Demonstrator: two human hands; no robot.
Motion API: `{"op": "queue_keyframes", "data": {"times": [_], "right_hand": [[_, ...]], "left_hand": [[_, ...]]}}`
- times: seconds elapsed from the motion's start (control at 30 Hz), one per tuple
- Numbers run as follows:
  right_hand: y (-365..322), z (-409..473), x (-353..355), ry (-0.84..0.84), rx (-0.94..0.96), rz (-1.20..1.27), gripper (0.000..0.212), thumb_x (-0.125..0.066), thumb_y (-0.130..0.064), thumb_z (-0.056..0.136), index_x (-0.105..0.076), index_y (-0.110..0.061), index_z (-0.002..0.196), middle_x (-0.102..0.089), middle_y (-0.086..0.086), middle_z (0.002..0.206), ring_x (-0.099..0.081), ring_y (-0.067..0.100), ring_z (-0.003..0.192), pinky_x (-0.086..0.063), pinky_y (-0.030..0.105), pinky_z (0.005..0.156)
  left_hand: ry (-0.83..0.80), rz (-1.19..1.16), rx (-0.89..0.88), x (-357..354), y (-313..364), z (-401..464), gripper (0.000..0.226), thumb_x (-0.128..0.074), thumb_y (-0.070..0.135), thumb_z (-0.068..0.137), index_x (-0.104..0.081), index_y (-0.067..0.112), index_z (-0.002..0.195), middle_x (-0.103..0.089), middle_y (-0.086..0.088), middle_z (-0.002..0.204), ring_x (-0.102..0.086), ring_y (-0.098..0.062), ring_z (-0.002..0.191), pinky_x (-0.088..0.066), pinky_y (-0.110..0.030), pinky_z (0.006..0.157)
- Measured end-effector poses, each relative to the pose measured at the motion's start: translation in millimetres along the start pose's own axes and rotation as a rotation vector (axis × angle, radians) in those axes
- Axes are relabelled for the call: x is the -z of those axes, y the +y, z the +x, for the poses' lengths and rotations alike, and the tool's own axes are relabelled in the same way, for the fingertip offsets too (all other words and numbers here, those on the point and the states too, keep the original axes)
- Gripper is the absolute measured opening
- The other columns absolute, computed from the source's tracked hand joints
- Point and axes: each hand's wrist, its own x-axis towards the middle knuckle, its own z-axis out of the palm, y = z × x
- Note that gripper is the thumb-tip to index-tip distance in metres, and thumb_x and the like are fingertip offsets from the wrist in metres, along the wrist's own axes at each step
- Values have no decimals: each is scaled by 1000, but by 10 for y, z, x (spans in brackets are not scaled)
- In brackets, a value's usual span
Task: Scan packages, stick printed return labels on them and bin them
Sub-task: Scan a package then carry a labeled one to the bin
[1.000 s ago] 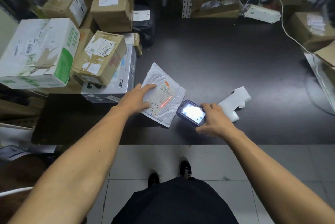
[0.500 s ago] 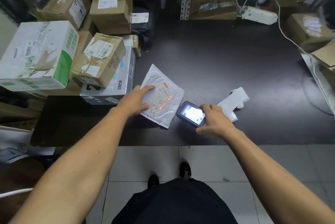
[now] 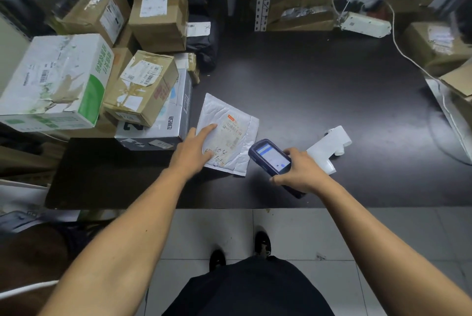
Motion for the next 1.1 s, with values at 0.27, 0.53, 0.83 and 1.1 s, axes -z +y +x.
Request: {"op": "queue_keyframes", "data": {"times": [0.27,0.53,0.83,1.1], "right_hand": [[-154,12,29,-85,-49,264,68,-84,-40,65,-48,-22,119,-61,-1,107,-64,18,91,-55,33,62],[-143,-6,65,-124,-82,253,70,-85,-42,64,-48,-20,119,-61,2,108,-63,19,93,-57,35,73],[-105,-2,91,-172,-97,300,70,-84,-42,68,-46,-22,123,-61,2,110,-64,20,95,-54,33,66],[67,156,-147,163,-172,75,77,-76,-38,71,-38,-16,135,-44,9,127,-42,30,121,-44,41,94]], "left_hand": [[251,-212,157,-387,198,-294,70,-61,24,97,-25,41,153,-33,-13,147,-56,-47,110,-48,-51,92],[286,-270,223,-478,269,-316,71,-61,22,97,-23,41,154,-35,-11,143,-57,-45,106,-49,-50,91],[266,-258,218,-502,312,-268,72,-60,22,98,-20,40,155,-32,-12,146,-55,-42,114,-47,-49,95],[188,-500,243,-564,208,-122,74,-72,20,89,-33,34,151,-41,-11,142,-48,-32,126,-40,-31,98]]}}
